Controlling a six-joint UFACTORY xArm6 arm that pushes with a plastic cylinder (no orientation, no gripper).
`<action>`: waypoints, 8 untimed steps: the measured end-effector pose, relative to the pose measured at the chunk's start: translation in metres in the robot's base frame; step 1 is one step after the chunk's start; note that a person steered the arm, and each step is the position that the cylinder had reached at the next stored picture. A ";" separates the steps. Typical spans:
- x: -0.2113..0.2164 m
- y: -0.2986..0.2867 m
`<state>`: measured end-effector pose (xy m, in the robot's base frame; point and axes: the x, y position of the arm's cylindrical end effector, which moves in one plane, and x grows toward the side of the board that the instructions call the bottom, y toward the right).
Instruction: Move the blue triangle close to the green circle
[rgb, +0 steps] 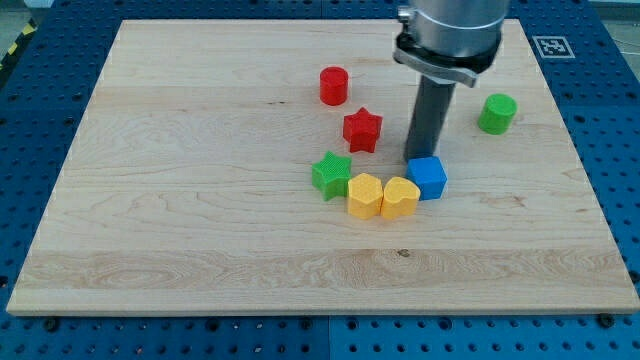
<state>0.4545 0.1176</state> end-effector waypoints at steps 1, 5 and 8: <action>-0.002 -0.002; -0.036 0.010; -0.037 0.034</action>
<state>0.4179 0.1516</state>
